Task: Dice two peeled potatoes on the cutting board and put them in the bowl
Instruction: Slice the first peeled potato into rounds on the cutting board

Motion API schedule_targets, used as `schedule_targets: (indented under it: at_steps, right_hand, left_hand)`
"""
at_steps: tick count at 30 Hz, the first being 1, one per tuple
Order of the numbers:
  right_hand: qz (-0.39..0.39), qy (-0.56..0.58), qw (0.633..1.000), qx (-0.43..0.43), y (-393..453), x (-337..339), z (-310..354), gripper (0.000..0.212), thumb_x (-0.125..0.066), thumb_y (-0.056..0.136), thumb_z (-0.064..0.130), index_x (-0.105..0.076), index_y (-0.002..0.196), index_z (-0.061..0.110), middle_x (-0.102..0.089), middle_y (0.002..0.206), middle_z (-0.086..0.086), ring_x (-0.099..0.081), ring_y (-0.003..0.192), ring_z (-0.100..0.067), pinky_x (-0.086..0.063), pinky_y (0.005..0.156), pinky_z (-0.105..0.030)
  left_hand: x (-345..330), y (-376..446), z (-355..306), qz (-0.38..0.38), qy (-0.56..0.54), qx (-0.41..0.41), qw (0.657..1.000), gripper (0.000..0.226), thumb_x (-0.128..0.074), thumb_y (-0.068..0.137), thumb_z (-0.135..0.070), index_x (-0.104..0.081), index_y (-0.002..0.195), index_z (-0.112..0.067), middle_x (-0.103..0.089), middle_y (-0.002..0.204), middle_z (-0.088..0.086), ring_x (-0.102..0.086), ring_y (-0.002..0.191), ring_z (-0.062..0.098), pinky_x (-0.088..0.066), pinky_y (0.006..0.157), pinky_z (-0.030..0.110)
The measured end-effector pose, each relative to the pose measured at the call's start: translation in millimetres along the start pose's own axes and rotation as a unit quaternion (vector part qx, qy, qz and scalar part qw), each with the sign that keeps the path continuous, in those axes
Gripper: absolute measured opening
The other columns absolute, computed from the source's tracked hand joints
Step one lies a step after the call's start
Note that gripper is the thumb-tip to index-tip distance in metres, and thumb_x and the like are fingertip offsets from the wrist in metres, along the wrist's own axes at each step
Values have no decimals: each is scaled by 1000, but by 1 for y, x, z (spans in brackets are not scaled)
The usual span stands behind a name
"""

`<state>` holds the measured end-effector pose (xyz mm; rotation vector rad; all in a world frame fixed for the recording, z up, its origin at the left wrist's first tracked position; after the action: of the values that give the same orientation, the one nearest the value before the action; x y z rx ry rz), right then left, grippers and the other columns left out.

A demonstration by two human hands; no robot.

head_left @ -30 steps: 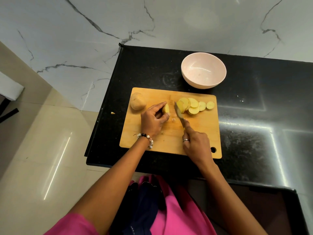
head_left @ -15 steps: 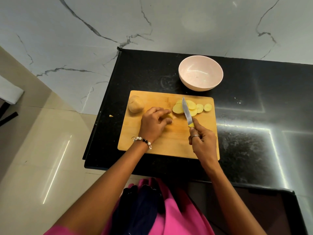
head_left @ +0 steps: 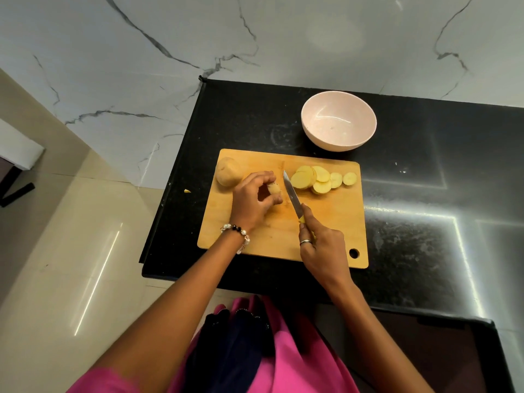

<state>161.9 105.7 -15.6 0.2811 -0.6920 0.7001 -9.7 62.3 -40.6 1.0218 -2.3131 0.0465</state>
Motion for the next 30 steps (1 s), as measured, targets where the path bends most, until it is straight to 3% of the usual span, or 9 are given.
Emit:
schedule_targets:
  at_steps: [3,5,7,9,14,19,22,26,30]
  right_hand:
    - [8,-2,1000,-6,-1,-5,4,46,-49,95,10,-43,141,13,-53,56,1,-39,42,-7,-37,48,-33]
    - [10,1,1000,-19,-1,-7,4,46,-48,96,11,-42,141,15,-54,56,-2,-40,43,-10,-38,49,-37]
    - [11,10,1000,-28,0,-6,4,47,-47,96,12,-41,142,18,-56,56,-2,-39,42,-7,-35,47,-29]
    - [12,10,999,-28,0,-5,5,46,-47,96,12,-42,141,18,-57,57,-4,-39,41,-7,-33,46,-26]
    - [-2,-45,999,9,0,1,12,48,-48,95,11,-40,143,14,-62,61,-8,-45,48,-16,-34,49,-32]
    - [31,-122,992,30,4,3,19,53,-44,96,16,-30,147,18,-63,70,-10,-55,60,-28,-36,51,-35]
    - [59,-147,987,12,4,1,23,55,-41,97,20,-24,150,22,-62,75,-9,-56,65,-29,-43,55,-39]
    - [67,-157,985,7,6,1,26,56,-40,97,20,-23,150,23,-62,76,-10,-56,67,-29,-41,56,-37]
    - [79,-175,981,19,10,0,28,55,-38,97,20,-23,150,20,-64,76,-11,-57,66,-29,-42,57,-37]
  left_hand:
    - [-2,3,1,17,-5,1,1000,47,-81,70,-18,-67,114,-7,-63,122,6,-56,112,9,-47,97,25]
    - [-4,3,2,28,-16,10,999,49,-79,72,-17,-65,118,-8,-62,124,6,-54,114,9,-44,97,16]
    - [-5,1,3,39,-15,13,999,55,-79,72,-17,-61,124,-9,-60,125,6,-51,114,7,-37,93,2]
    - [-7,0,3,42,-8,9,999,57,-78,73,-17,-58,127,-10,-59,125,6,-49,111,5,-33,90,-2]
    - [-6,2,7,19,1,18,1000,63,-80,72,-21,-55,130,-10,-62,122,3,-54,106,5,-40,89,7]
    - [-2,6,10,42,21,-12,999,53,-80,71,-22,-64,120,-8,-64,119,8,-56,106,9,-35,83,-4]
    - [-3,4,12,37,6,-13,999,54,-80,72,-21,-62,122,-9,-62,120,7,-57,107,11,-40,85,0]
    - [-4,2,14,25,-10,-15,1000,54,-79,72,-20,-62,122,-9,-61,121,6,-58,110,13,-46,90,11]
    - [-5,2,15,12,0,-18,1000,53,-79,72,-19,-63,121,-9,-63,119,6,-56,108,9,-41,89,4]
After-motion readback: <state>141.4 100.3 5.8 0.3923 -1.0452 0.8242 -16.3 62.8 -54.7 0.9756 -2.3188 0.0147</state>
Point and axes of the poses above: each hand's wrist, its own y-axis towards the middle knuckle, its own x-axis out of the back of the hand, z = x × y, the point moved 1 cm from there along y, towards the middle knuckle
